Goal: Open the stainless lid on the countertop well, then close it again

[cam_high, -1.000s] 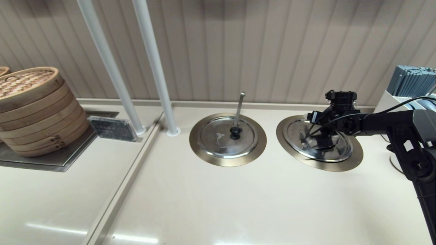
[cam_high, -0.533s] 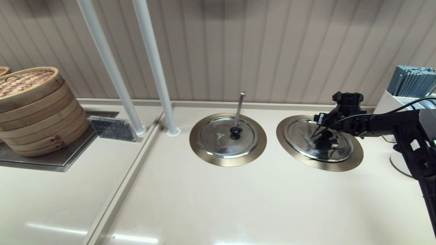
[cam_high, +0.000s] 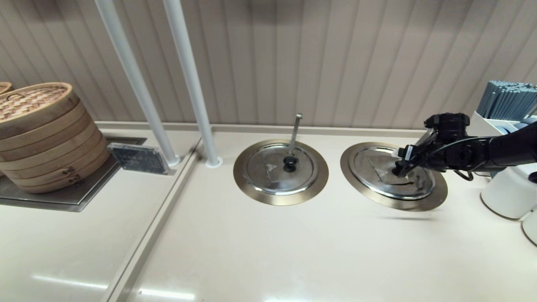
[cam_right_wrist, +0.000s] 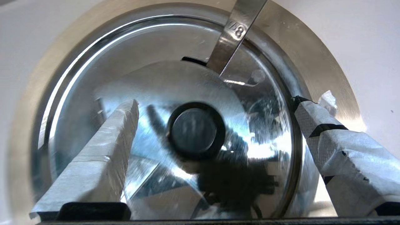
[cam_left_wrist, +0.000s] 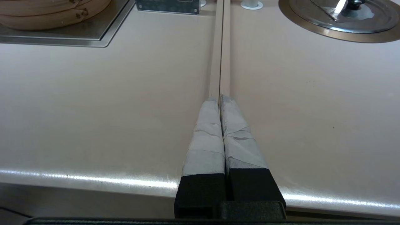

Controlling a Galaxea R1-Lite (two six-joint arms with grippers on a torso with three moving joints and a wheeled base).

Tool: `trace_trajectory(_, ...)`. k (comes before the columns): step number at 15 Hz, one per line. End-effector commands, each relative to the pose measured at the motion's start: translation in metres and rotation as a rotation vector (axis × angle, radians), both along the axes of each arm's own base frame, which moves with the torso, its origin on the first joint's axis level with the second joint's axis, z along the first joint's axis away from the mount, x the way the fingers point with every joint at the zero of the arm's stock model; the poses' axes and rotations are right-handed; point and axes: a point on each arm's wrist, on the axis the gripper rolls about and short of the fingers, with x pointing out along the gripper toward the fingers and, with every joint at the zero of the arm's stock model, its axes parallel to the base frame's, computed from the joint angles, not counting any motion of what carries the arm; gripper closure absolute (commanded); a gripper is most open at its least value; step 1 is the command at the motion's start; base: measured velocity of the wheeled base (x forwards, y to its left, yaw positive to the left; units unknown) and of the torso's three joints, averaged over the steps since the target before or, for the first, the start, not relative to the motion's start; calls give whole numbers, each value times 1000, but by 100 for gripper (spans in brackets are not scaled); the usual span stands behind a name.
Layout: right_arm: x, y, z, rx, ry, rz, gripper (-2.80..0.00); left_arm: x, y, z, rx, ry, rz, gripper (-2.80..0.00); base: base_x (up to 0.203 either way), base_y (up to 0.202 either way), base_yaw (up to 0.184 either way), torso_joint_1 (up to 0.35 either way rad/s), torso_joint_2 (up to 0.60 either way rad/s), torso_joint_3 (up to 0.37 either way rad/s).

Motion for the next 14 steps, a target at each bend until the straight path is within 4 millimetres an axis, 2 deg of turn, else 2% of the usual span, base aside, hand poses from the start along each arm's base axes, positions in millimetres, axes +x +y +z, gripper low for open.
trace_trajectory(1, -44, 4, 53, 6, -85, 17, -280, 0, 0, 0, 0, 0, 0, 0, 0, 0, 0, 0, 0, 0)
trace_trajectory(3, -65, 6, 64, 8, -94, 26, -280, 0, 0, 0, 0, 1, 0, 0, 0, 0, 0, 0, 0, 0)
trace_trajectory(6, -81, 5, 80, 4, -126, 21, -280, 0, 0, 0, -1, 1, 0, 0, 0, 0, 0, 0, 0, 0)
trace_trajectory(8, -102, 9, 87, 13, -131, 66, -280, 0, 0, 0, 0, 1, 0, 0, 0, 0, 0, 0, 0, 0)
trace_trajectory(12, -151, 17, 101, 27, -158, 119, -280, 0, 0, 0, 0, 0, 0, 0, 0, 0, 0, 0, 0, 0)
trace_trajectory(14, -188, 22, 118, 13, -221, 125, -280, 0, 0, 0, 0, 2, 0, 0, 0, 0, 0, 0, 0, 0)
